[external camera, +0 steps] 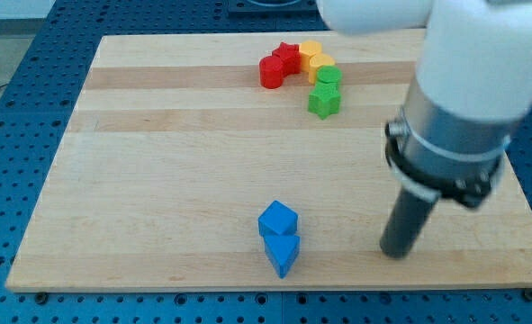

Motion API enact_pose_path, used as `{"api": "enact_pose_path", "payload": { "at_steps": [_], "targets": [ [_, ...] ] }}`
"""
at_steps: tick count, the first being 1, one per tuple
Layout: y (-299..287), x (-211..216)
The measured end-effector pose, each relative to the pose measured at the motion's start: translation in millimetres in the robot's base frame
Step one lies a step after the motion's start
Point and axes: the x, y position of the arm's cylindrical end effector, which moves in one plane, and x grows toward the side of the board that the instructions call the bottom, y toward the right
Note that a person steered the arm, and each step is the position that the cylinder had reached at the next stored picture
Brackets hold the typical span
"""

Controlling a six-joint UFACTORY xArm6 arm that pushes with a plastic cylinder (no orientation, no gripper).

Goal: Move the blue triangle towards the left side of the green star

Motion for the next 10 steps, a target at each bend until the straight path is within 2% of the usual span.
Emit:
{"api": "enact_pose_path", "payload": {
  "at_steps": [2, 5, 6, 7, 8, 10],
  "targets": [
    [-23.7, 13.3],
    [-115.2, 12.9],
    [-161.9, 12.6],
    [-186.1, -2.3],
    [-182.3, -23.2],
    [-167.2, -37.8]
  ]
}}
